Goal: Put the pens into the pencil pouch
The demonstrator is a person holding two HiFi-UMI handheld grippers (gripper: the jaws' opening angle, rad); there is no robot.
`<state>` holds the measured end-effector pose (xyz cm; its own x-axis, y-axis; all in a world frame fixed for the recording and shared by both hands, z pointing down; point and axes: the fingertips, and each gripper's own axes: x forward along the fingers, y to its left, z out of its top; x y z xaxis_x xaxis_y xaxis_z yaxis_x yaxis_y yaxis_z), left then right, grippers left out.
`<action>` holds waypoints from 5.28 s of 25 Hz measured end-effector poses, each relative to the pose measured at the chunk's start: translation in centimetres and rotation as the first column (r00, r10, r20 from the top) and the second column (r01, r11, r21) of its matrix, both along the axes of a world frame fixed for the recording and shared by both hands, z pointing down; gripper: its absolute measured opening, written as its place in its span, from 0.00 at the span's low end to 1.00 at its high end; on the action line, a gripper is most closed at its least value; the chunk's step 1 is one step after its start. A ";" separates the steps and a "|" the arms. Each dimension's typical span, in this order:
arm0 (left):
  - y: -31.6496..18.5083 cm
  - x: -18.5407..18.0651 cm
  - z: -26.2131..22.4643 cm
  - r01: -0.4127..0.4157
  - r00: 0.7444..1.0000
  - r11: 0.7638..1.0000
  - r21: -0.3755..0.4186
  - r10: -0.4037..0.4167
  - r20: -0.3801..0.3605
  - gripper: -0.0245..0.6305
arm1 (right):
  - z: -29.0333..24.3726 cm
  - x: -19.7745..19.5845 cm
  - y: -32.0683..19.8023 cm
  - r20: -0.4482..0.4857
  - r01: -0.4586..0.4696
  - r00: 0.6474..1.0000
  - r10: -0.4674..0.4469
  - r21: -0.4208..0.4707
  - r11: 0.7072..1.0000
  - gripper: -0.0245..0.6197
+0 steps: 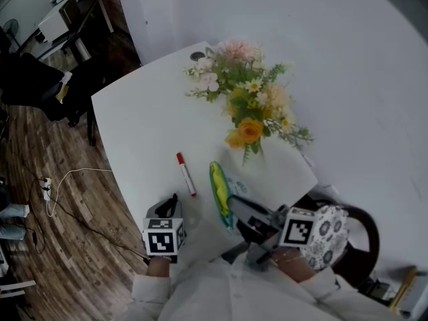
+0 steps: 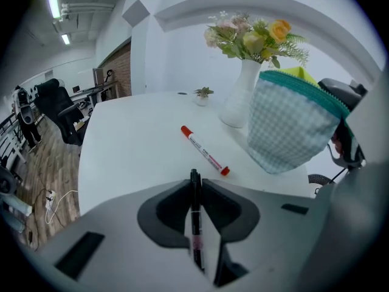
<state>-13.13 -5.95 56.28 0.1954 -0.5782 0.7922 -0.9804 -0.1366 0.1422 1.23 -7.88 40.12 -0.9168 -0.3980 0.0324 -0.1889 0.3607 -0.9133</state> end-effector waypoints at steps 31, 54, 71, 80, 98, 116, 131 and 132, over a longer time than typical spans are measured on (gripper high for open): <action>-4.5 4.7 -22.6 -0.006 0.963 0.694 0.720 0.198 -0.183 0.13 | -0.7 0.1 0.4 0.054 0.001 0.999 -0.001 -0.012 1.000 0.11; -3.2 9.6 -30.4 0.116 0.806 0.446 0.887 0.480 -0.347 0.13 | -1.5 -0.3 0.9 0.090 0.002 0.996 0.000 -0.030 1.000 0.11; -2.2 11.9 -27.5 0.051 0.728 0.502 0.863 0.573 -0.376 0.13 | -1.9 0.5 0.6 0.151 -0.026 0.988 0.037 -0.076 0.997 0.11; -2.0 12.3 -25.8 -0.045 0.770 0.499 0.866 0.569 -0.288 0.13 | -2.0 0.6 0.3 0.161 -0.032 0.986 0.045 -0.079 0.996 0.11; -2.6 10.5 -22.0 -0.141 0.857 0.591 0.794 0.474 -0.201 0.13 | -1.8 0.9 -0.2 0.177 -0.038 0.983 0.053 -0.088 0.995 0.11; -8.2 2.5 -8.0 -0.186 0.978 0.893 0.409 0.128 0.164 0.19 | -1.5 1.7 -0.2 0.170 -0.032 0.984 0.044 -0.071 0.997 0.11; -11.9 0.5 -2.0 -0.118 0.984 0.975 0.187 0.090 0.151 0.22 | -1.3 1.7 -0.8 0.211 0.005 0.977 0.009 -0.064 0.998 0.11; -12.1 0.5 -1.8 -0.115 0.985 0.977 0.181 0.089 0.147 0.22 | -1.3 1.8 -0.9 0.212 0.005 0.977 0.009 -0.065 0.998 0.11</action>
<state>-12.62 -18.07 54.51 0.1581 -0.7020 0.6944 -0.9682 -0.2483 -0.0306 3.00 -8.76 38.84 -0.9048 -0.4032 -0.1366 0.0107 0.2993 -0.9541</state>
